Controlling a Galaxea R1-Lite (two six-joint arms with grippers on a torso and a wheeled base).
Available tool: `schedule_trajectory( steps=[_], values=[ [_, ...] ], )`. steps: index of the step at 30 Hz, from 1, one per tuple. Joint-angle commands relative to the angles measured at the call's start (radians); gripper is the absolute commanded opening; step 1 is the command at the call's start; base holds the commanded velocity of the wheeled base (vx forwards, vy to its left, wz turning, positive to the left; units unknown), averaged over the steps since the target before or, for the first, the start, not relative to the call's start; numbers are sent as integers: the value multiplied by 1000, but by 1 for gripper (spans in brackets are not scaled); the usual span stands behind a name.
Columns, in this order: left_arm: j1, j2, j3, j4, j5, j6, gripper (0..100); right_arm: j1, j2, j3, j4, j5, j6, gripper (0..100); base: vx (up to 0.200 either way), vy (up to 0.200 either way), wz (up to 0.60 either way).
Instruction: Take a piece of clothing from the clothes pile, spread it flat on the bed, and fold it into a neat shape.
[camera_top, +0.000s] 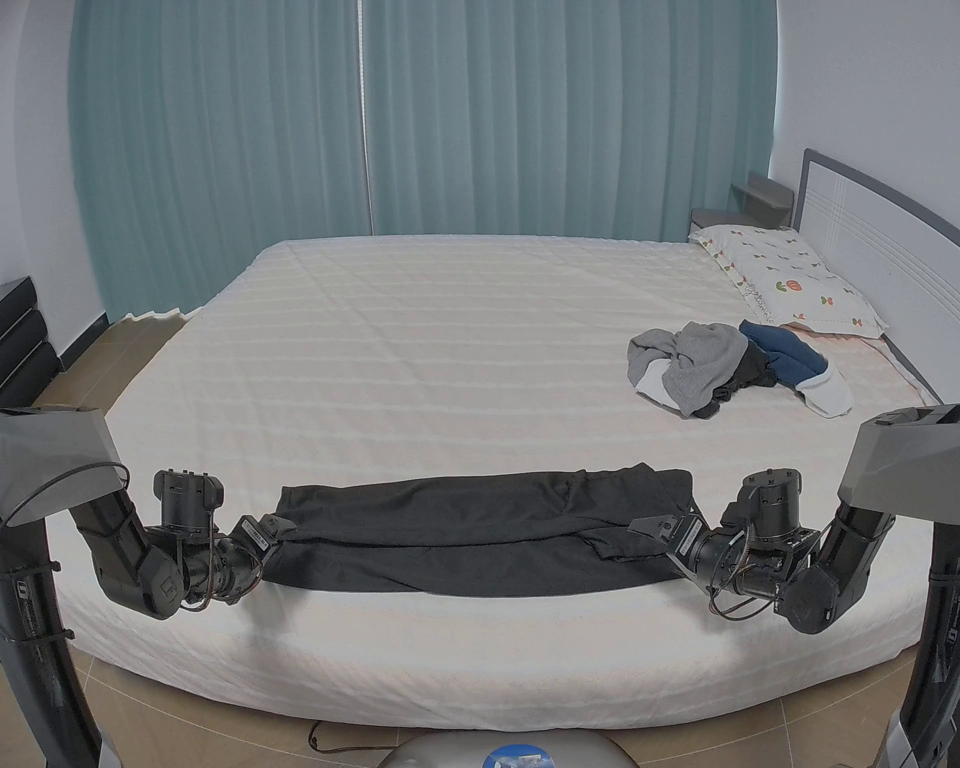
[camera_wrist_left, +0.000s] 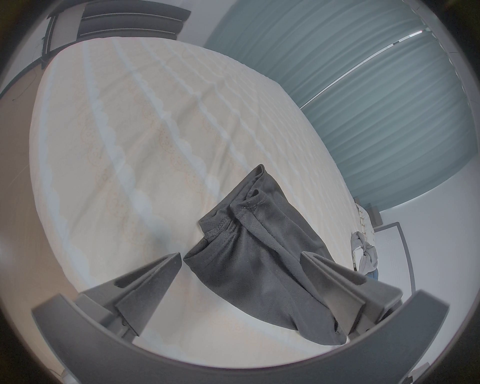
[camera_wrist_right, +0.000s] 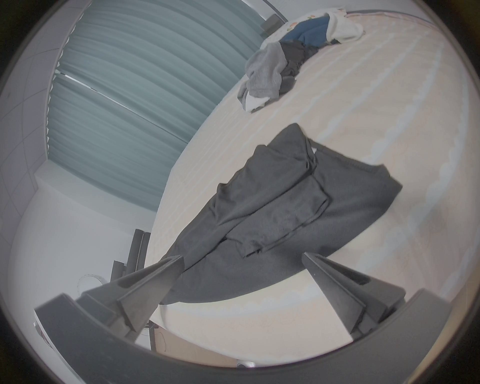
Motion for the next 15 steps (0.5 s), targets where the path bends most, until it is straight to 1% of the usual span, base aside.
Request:
schedule_trajectory(
  steps=[1, 6, 11, 15],
  values=[
    [1, 24, 3, -24, 0, -1, 100, 6, 55, -31, 2, -2, 17, 100, 0, 0, 0],
    [1, 26, 4, -32, 2, 0, 100, -6, 107, -74, 6, -5, 18, 100, 0, 0, 0],
    [-2, 34, 4, -34, 2, 3, 100, -6, 119, -102, 32, -7, 21, 100, 0, 0, 0],
    [-2, 35, 4, -34, 2, 2, 100, -9, 143, -132, 41, -30, 21, 100, 0, 0, 0]
  ],
)
